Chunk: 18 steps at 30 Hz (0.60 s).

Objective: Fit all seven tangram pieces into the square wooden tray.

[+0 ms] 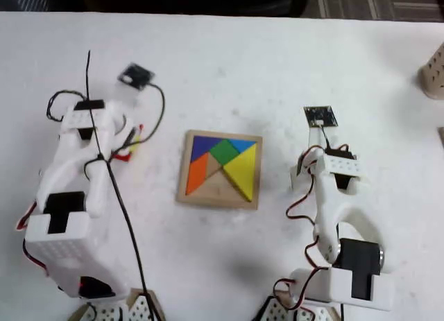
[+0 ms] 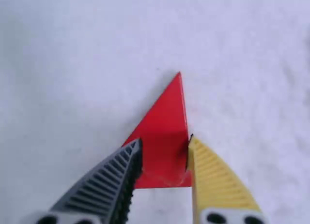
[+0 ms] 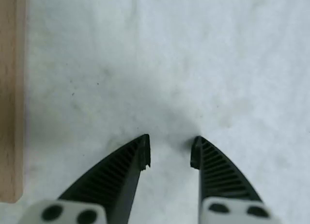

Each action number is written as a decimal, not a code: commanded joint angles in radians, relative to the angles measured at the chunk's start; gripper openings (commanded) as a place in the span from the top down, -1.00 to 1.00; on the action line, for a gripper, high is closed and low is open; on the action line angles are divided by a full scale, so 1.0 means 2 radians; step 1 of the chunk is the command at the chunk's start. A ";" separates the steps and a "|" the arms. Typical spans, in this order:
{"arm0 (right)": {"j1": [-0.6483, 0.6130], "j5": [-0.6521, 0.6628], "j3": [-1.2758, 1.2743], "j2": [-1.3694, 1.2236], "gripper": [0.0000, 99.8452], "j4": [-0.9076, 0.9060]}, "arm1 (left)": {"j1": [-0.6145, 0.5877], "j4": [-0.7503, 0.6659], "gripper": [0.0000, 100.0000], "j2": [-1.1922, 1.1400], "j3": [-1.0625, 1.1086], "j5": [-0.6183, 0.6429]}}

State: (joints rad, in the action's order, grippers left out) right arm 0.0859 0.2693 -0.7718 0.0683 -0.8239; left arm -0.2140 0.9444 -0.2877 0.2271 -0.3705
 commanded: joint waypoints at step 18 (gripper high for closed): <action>-0.010 0.010 0.006 0.000 0.73 -0.007 | -0.044 0.015 0.18 -0.027 -0.079 -0.290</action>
State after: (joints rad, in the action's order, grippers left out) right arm 0.0859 0.2693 -0.7718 0.0683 -0.8239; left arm -0.2969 1.0334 -0.3261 0.1028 -0.9291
